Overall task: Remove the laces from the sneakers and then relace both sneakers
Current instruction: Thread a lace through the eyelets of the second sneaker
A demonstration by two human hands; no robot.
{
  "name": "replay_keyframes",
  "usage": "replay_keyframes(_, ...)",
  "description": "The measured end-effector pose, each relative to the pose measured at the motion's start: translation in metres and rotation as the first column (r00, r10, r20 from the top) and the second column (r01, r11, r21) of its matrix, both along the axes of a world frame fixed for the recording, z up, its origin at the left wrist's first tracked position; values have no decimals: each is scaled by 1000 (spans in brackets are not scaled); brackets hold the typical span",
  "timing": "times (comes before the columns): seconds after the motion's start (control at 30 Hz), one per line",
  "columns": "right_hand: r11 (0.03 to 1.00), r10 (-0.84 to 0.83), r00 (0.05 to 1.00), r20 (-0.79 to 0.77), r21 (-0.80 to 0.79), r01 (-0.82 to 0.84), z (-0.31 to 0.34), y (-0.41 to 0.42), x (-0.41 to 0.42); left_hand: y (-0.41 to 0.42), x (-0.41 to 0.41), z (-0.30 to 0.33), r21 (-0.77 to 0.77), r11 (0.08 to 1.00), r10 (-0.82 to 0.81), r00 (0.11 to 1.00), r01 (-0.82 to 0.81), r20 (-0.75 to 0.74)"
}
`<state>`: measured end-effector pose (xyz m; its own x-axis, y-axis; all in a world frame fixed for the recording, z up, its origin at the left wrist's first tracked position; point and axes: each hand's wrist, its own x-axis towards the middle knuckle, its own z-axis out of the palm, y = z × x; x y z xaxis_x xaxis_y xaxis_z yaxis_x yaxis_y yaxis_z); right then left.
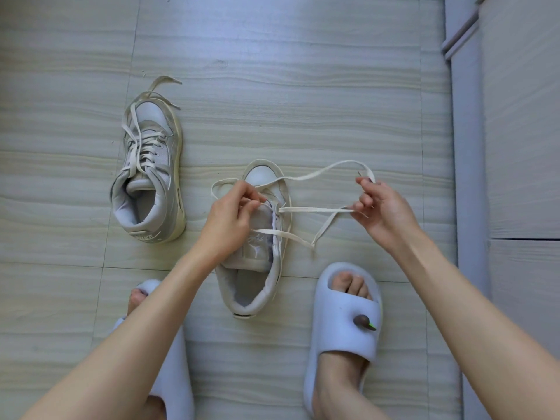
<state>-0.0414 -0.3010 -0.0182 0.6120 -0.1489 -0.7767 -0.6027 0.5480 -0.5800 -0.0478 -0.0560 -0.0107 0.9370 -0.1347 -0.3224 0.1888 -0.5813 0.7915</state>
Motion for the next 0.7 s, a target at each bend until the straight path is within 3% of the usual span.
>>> replay_keyframes(0.07,993,39,999,-22,-109,-41,-6,-7,-5,4,-2,9,-23,999,-41,999,41,22)
replay_keyframes(0.17,993,44,999,-27,-104,-47,-10,-11,-6,6,-4,24,-23,988,-148,987,150,67)
replay_keyframes(0.27,932,308,950,-50,-186,-312,-8,-6,-2,4,1,36,-47,988,-139,985,145,103)
replay_keyframes(0.33,911,389,921,-30,-138,-389,-3,1,2,3,7,42,-78,993,-86,993,93,79)
replay_keyframes(0.4,964,256,966,39,58,-258,1,2,9,2,11,50,-263,963,60,998,-65,-27)
replay_keyframes(0.47,965,29,995,98,257,-54,7,-4,15,2,12,56,-486,826,220,957,-286,-190)
replay_keyframes(0.53,939,-105,985,135,340,53,10,-14,18,2,10,59,-579,707,286,913,-406,-291)
replay_keyframes(0.6,932,-159,976,146,350,100,12,-22,21,0,10,61,-611,652,297,893,-449,-340)
replay_keyframes(0.63,932,-178,974,144,341,120,13,-25,22,0,10,61,-608,654,297,892,-451,-342)
replay_keyframes(0.7,931,-220,966,135,323,167,14,-33,25,1,14,60,-496,780,287,922,-382,-259)
